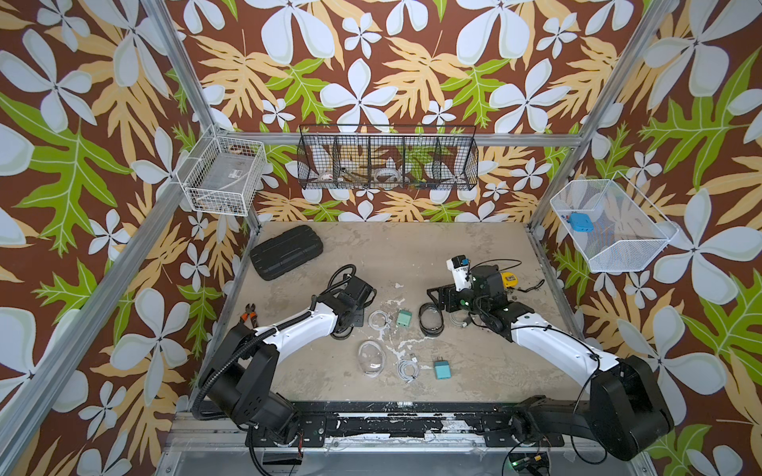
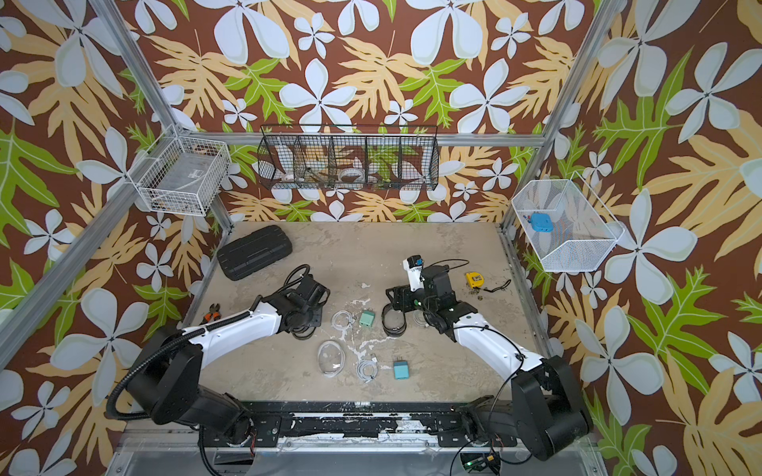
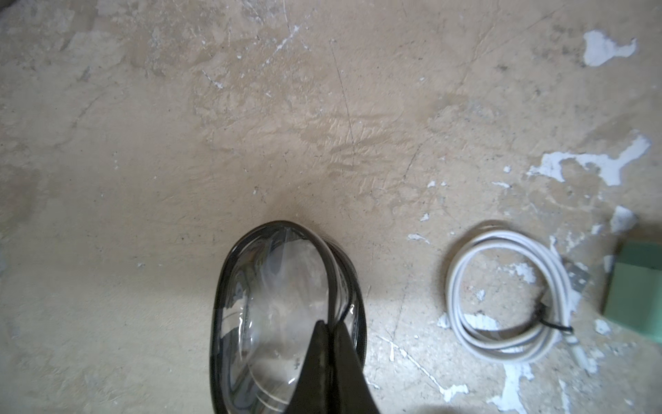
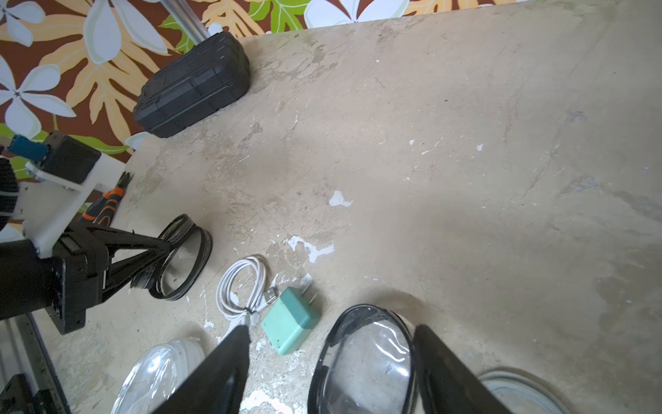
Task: Pack away charging kits
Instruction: Pick up the storage bag at the center of the board.
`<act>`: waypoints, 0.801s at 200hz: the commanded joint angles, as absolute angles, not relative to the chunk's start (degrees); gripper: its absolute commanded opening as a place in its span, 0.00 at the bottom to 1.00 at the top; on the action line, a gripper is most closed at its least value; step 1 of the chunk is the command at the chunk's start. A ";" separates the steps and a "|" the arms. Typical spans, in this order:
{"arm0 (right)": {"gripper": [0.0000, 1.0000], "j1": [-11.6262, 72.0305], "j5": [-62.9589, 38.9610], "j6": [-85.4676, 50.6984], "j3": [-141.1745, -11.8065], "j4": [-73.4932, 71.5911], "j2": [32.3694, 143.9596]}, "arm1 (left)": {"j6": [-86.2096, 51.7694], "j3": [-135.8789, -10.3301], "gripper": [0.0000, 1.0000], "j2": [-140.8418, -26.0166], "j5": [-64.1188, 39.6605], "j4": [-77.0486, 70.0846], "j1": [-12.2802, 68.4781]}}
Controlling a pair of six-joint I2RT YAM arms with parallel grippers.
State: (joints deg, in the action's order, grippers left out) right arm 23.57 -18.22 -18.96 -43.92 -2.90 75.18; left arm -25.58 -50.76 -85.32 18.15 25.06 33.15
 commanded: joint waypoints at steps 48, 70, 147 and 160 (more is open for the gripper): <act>0.58 33.32 -20.43 -19.64 -49.84 5.86 79.90 | -27.08 -44.22 0.00 -78.76 6.05 17.17 31.75; 0.56 37.32 -17.91 -20.29 -52.29 7.35 83.04 | -27.60 -42.84 0.00 -77.65 4.48 15.03 30.58; 0.41 42.61 -13.99 -17.89 -67.93 13.23 103.22 | -29.30 -40.35 0.00 -74.48 -0.02 10.44 25.98; 0.40 43.46 -12.87 -17.23 -70.48 14.54 106.25 | -29.53 -40.25 0.00 -74.35 -0.44 10.28 25.71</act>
